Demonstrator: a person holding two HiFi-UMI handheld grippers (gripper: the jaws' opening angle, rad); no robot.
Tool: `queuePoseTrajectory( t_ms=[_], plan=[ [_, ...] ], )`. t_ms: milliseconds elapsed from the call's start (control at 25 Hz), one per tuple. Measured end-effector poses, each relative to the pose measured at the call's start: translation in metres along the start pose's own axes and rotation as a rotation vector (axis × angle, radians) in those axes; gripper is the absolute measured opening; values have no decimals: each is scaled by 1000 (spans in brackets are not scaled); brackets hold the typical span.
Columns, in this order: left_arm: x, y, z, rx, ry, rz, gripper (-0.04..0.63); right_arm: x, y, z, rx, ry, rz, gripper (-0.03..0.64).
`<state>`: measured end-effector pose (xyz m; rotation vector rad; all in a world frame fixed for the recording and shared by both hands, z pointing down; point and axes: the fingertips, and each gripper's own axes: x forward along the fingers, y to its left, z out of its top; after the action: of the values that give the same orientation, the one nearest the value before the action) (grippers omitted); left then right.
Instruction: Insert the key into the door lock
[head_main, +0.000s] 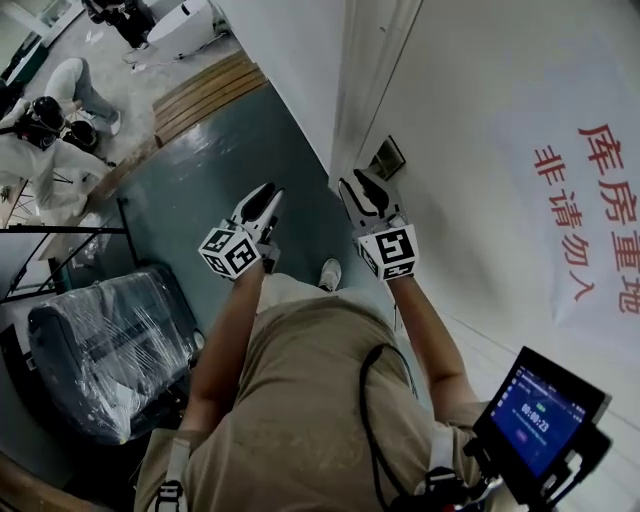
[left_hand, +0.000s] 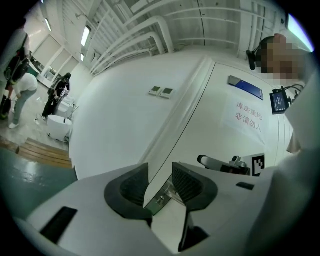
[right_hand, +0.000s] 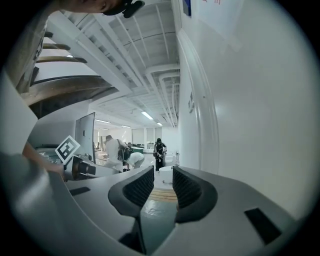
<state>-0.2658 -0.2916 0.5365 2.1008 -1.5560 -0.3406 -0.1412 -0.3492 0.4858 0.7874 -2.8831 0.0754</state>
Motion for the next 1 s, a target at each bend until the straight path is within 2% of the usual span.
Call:
queuePoseTrajectory(
  t_ms=[160,400,720,1000],
  plan=[
    [-37,23,8,9,-20,55,161,13,25,8,-16,0,22,104],
    [-89,42,29,39,-52,79,160,37,63,18,-25,2,32,104],
    [-189,80,48,73,-81,126,161,78,165,15,-68,41,105,104],
    [-215,93,35,70,-56,230,161,80,177,-7,-61,77,132,104]
  ],
)
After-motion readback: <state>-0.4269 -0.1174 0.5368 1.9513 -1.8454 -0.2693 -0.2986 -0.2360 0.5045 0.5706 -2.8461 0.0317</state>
